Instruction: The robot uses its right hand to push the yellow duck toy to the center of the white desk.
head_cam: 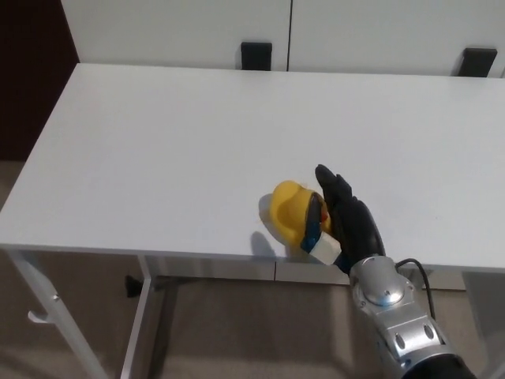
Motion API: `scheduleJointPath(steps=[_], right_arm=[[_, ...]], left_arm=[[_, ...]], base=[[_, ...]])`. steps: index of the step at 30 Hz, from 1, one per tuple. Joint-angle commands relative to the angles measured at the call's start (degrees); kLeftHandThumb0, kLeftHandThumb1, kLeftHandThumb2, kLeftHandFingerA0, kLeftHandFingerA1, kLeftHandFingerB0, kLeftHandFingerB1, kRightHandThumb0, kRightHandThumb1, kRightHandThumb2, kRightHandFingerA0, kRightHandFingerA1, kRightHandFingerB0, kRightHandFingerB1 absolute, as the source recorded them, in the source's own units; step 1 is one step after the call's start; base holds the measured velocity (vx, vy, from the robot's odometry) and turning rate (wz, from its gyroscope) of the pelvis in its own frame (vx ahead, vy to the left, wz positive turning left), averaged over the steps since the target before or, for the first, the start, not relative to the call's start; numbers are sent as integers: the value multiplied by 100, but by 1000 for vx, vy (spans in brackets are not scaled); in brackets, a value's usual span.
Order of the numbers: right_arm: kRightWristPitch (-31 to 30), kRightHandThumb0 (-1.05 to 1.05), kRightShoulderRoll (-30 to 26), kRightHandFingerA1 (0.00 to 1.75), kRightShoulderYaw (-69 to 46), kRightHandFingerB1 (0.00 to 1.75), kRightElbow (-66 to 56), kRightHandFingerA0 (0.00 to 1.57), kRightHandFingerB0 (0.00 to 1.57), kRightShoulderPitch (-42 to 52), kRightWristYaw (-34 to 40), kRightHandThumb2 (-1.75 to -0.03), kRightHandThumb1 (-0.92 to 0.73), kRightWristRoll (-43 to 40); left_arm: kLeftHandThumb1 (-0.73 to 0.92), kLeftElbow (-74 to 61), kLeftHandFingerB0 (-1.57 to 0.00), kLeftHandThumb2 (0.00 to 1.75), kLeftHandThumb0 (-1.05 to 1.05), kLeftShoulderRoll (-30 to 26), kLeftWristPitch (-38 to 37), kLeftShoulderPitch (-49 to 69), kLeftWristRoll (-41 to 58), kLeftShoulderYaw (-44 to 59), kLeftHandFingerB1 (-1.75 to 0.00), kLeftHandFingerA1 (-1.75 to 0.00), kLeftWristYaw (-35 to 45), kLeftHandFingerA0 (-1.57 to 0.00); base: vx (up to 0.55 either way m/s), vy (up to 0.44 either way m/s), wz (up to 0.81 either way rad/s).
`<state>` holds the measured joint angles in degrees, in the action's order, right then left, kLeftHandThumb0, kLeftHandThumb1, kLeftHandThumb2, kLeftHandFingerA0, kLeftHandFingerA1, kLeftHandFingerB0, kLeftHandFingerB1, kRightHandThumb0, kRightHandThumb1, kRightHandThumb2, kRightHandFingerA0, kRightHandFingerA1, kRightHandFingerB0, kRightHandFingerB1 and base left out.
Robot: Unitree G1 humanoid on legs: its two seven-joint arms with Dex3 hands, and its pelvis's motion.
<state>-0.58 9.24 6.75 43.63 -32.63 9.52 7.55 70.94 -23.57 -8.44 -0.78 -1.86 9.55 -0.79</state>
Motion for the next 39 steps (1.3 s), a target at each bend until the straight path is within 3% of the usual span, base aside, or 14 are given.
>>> scheduleJointPath(steps=[1,6,15,17,18,26,27,30,31,34,35,37,38,39], right_arm=[[-242,-95,-391,0,292,0,-26,0,0,89,1431,-95,-90,1048],[-439,-101,-1087,0,357,0,-329,0,0,136,2124,-102,-87,1660],[-314,-104,-2228,0,234,0,-964,0,0,316,2277,-94,-92,2081],[-266,-101,-2517,0,207,0,-1118,0,0,394,2304,-104,-91,2167],[-133,-100,-2769,0,84,0,-1289,0,0,509,2239,-84,-92,2135],[714,-98,-4008,0,-1043,0,-1905,0,0,1457,1755,-80,-92,1374],[773,-86,-4172,0,-1345,0,-1941,0,0,1773,1613,-82,-90,1159],[774,-94,-4472,0,-1915,0,-1844,0,0,2443,1438,-88,-92,899],[995,-105,-4513,28,-2248,18,-1568,0,0,2750,1231,-111,-82,568],[1328,-99,-4550,31,-2800,28,-1023,0,0,3256,886,-106,-77,74],[1522,-60,-4564,7,-2899,4,-822,0,0,3422,956,-74,-74,80],[1679,-60,-4571,7,-2972,4,-678,0,0,3533,1003,-74,-74,88],[1723,-51,-4536,62,-3092,12,-535,0,0,3812,1182,-84,-66,125],[1755,-51,-4508,62,-3184,12,-434,0,0,3999,1294,-84,-66,153]], left_arm=[[0,26,-152,104,9,-4,-154,87,-39,-29,-136,-138,-49,-156],[2,14,-155,105,9,-11,-130,119,-23,-16,-137,-140,-37,-157],[-1,31,-154,104,9,17,-165,195,7,15,-137,-139,-40,-157],[1,37,-154,105,9,21,-156,212,21,31,-137,-139,-39,-157],[0,43,-154,104,8,19,-159,218,41,52,-137,-139,-27,-157],[3,42,-152,105,8,-23,-124,208,69,120,-135,-138,-52,-155],[1,46,-151,104,9,-37,-130,227,79,136,-135,-137,-49,-155],[1,56,-150,104,9,-61,-114,248,100,172,-135,-137,-34,-154],[4,64,-146,104,9,-78,-95,242,109,190,-132,-134,-30,-150],[5,75,-145,105,7,-114,-72,237,136,247,-132,-134,-23,-150],[7,50,-145,105,7,-117,-61,249,128,245,-131,-134,-36,-150],[7,32,-145,105,7,-118,-52,258,119,243,-131,-134,-46,-150],[-4,45,-146,175,35,-123,-64,265,94,228,-119,-112,-61,-150],[-4,58,-146,175,35,-126,-74,268,75,221,-119,-112,-69,-150]], base=[[0,0,0],[0,0,0],[0,0,0],[0,0,0],[0,0,0],[0,0,0],[0,0,6],[0,0,0],[0,0,0],[0,0,0],[0,0,0],[0,0,0],[0,0,-6],[0,0,0]])
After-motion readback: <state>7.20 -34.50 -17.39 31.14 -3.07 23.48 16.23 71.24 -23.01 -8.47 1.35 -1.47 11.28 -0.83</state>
